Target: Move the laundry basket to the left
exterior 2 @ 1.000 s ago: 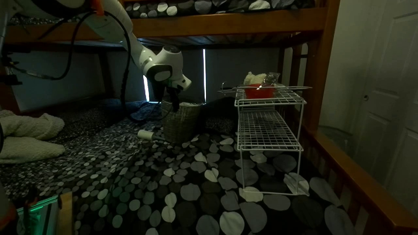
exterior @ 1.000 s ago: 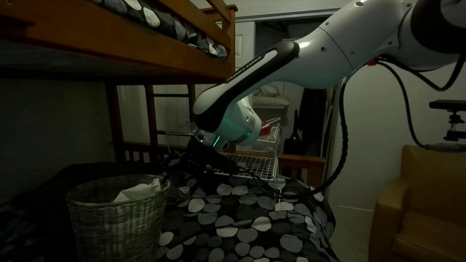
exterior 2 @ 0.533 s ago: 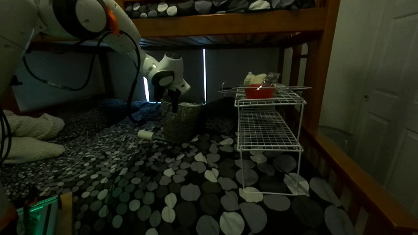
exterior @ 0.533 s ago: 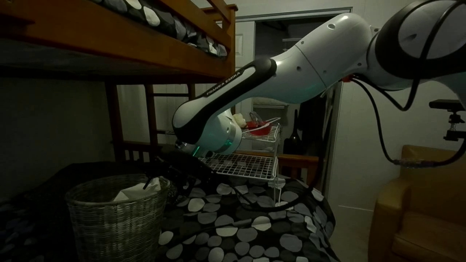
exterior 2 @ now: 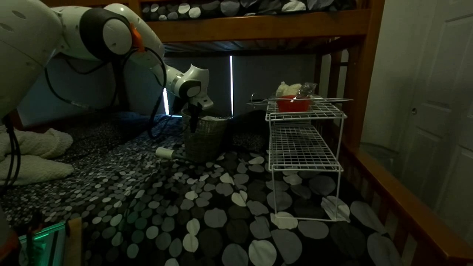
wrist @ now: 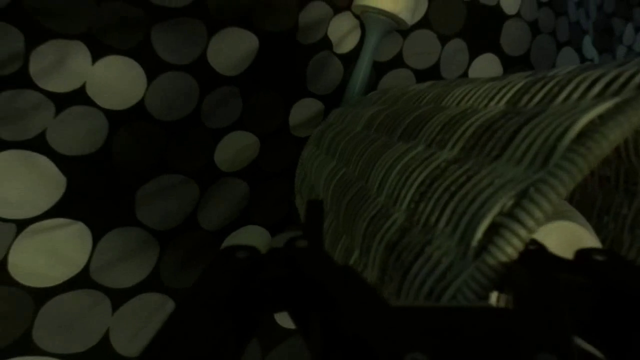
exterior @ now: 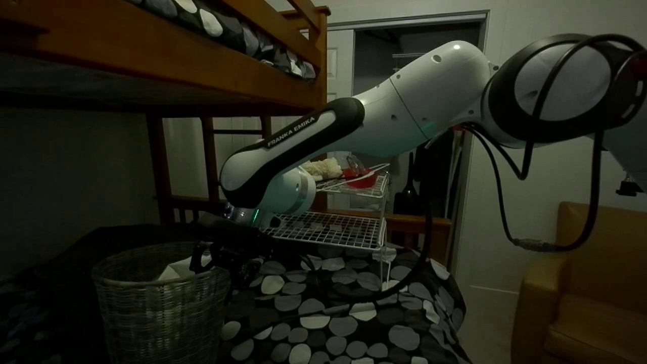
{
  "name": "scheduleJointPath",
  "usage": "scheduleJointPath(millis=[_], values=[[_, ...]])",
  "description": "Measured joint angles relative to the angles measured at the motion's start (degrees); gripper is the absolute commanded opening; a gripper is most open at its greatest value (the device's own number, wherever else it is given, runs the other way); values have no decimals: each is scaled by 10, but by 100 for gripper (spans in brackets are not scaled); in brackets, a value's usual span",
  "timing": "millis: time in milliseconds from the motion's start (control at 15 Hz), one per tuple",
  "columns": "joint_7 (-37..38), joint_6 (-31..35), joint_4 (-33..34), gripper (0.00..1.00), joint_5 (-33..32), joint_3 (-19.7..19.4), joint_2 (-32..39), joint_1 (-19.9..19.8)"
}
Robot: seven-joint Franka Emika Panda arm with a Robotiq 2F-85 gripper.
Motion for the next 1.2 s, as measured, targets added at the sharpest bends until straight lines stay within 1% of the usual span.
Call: scheduleJointPath(millis=[200,333,400,467,533,867,1067,1200], values=[[18,-43,41,13,-21,-3,23,3],[28,-68,64,0,-31,-4,32,3],[34,-81,72,2,-36,-6,36,4],[42,-92,80,1,-42,-8,40,4],[50,-100,87,4,-48,-10,43,5],[62,-103,110,6,-66,-16,52,10],[48,-63,88,6,-66,-16,33,6],[32,-24,42,6,-63,-15,-4,-4]])
